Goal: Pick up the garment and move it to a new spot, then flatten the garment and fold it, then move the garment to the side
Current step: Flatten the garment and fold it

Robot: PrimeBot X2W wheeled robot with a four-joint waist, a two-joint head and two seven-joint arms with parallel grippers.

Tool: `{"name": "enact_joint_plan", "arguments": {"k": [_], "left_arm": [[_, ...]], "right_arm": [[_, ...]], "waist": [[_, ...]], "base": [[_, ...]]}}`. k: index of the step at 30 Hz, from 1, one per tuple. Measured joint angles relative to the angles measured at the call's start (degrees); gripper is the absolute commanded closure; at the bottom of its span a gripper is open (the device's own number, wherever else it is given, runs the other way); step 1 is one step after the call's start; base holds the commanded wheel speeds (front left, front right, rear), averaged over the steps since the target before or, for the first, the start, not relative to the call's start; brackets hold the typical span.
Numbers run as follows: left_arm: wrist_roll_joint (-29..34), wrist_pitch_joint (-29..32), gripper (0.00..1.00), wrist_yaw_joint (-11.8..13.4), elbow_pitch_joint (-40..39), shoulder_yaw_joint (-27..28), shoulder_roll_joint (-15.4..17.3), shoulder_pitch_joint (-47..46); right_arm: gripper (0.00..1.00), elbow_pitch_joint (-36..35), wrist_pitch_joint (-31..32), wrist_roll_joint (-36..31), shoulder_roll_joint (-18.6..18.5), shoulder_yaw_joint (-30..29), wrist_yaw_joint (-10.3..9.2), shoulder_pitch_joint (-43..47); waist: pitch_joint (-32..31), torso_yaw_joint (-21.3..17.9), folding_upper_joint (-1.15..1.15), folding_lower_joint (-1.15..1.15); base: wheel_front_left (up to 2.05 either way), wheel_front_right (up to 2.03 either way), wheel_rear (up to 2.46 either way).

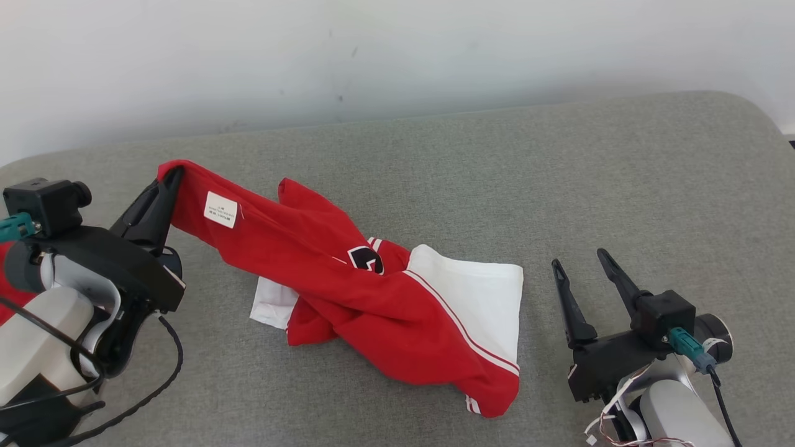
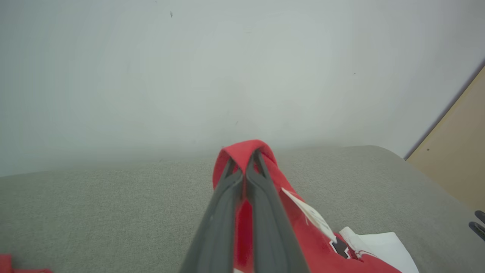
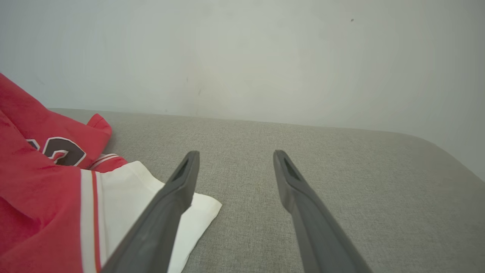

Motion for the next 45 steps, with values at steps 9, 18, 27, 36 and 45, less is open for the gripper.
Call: {"name": "enact_joint_plan", "arguments": {"k": [9, 18, 27, 36, 45], "left_arm": [[0.21, -0.01, 1.00, 2.08, -3.00, 0.57, 1.02, -0.10], [1.01, -0.42, 1.00, 3.15, -6.47, 0.62, 1.30, -0.04], [1.05, -0.43, 1.00, 4.07, -8.57, 0.43, 1.43, 1.74], [1.05, -0.42, 1.00, 4.11, -9.62, 0.20, 1.16, 2.00], [1.05, -0.37, 1.00, 4.03, -9.58, 0.00, 0.25, 1.92]], "right_arm": [[0.00, 7.15, 1.96, 2.85, 0.54, -0.22, 1.47, -2.20], [0.00, 17.10, 8.26, 3.83, 0.92, -0.05, 1.77, -9.51], [0.00, 25.15, 12.77, 5.71, 1.82, 0.88, 2.52, -14.85], [0.00, 30.77, 15.69, 7.00, 2.25, 1.34, 2.52, -17.50], [0.00, 34.35, 16.73, 7.93, 2.32, 1.77, 2.52, -20.70]], "waist": [[0.38, 1.90, 0.00, 0.00], [0.54, 4.21, 0.00, 0.00], [0.75, 5.89, 0.00, 0.00], [1.64, 6.76, 0.00, 0.00], [2.41, 7.96, 0.00, 0.00]], "base": [[0.00, 0.00, 0.00], [0.00, 0.00, 0.00], [0.00, 0.00, 0.00], [0.00, 0.00, 0.00], [0.00, 0.00, 0.00]]}}
